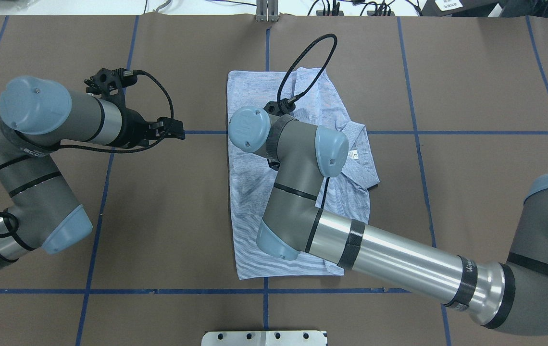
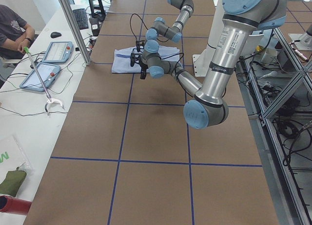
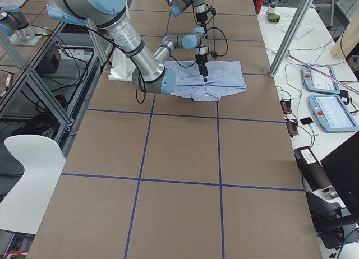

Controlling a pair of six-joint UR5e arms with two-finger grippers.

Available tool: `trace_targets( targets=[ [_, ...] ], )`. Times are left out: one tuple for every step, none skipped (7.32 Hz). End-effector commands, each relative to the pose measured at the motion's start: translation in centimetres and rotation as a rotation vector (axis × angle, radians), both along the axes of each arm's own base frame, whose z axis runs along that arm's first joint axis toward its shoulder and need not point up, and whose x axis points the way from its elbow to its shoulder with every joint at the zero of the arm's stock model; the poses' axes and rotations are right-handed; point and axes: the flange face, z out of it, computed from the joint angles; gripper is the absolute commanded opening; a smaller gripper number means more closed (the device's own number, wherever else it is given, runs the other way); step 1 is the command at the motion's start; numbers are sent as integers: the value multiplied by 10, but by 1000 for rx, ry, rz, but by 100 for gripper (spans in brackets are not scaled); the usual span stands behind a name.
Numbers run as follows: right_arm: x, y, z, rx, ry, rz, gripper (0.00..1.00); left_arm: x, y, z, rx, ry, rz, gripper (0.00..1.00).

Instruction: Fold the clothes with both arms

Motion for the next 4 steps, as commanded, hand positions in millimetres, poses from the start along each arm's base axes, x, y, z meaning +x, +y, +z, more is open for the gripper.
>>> trace_targets(
  targets=[
    [13, -5, 14, 2, 9, -2, 100, 1, 1, -3, -10, 8, -3, 100],
    [28, -3, 20, 12, 4, -16, 100, 6, 4, -7, -12, 13, 2, 100],
    [45, -2, 25, 22, -8, -21, 100, 6, 4, -9, -14, 17, 0, 100],
    [55, 0, 25, 29, -10, -32, 100, 8, 4, -8, -16, 15, 2, 100]
  ],
)
